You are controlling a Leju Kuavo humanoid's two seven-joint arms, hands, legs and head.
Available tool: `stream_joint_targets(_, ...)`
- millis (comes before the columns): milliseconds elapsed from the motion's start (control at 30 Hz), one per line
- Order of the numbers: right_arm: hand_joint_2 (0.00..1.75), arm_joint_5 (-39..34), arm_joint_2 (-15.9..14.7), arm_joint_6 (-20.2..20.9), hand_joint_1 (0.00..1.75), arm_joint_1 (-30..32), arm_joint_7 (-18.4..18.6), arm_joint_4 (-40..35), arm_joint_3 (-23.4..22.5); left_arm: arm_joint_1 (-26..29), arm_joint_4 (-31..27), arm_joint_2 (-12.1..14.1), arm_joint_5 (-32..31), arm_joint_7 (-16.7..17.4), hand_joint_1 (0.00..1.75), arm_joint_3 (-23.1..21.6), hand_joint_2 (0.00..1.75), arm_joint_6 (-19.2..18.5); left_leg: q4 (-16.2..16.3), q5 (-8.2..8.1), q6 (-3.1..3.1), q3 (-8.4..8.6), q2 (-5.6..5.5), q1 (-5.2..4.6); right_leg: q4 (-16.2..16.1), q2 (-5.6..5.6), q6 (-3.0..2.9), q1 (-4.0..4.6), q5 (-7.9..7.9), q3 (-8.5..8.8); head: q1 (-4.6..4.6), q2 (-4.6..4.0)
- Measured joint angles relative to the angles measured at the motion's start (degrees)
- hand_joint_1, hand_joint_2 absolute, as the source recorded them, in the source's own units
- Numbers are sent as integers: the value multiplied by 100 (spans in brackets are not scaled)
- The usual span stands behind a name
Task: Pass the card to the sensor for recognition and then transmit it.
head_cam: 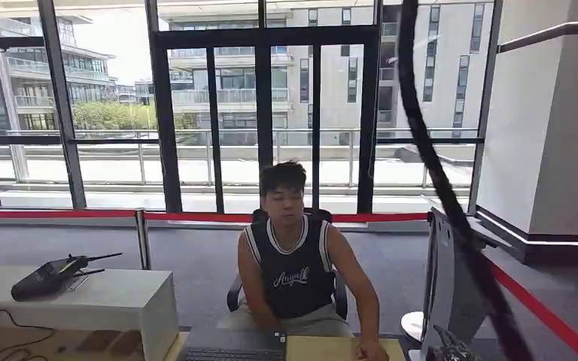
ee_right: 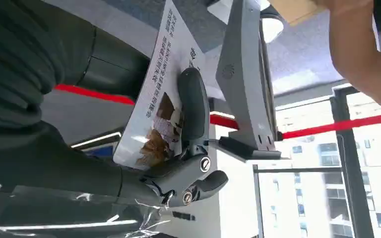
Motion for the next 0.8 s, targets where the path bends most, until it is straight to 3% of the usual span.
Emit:
stream_joint_targets(667,175,332,1305,4,169,-913,-295,689,387,-256,0,-13,-208,138,0,-284,0,-179,0,1,-1,1,1,2,1,1,-1,2,0,0,-2,0)
stream_joint_targets(700,175,341,1348,4,141,-926,-295,732,404,-260,0,-15,-210,142,0,-288,0,-181,0,1,-1,1,1,2,1,1,-1,2,0,0,0,0)
stream_joint_targets(800,175,369,1432,-29,0,-934,-293,853,461,-270,0,-22,-221,153,0,-323,0,-190,0,1,-1,1,0,2,1,0,-1,2,0,0,0,0)
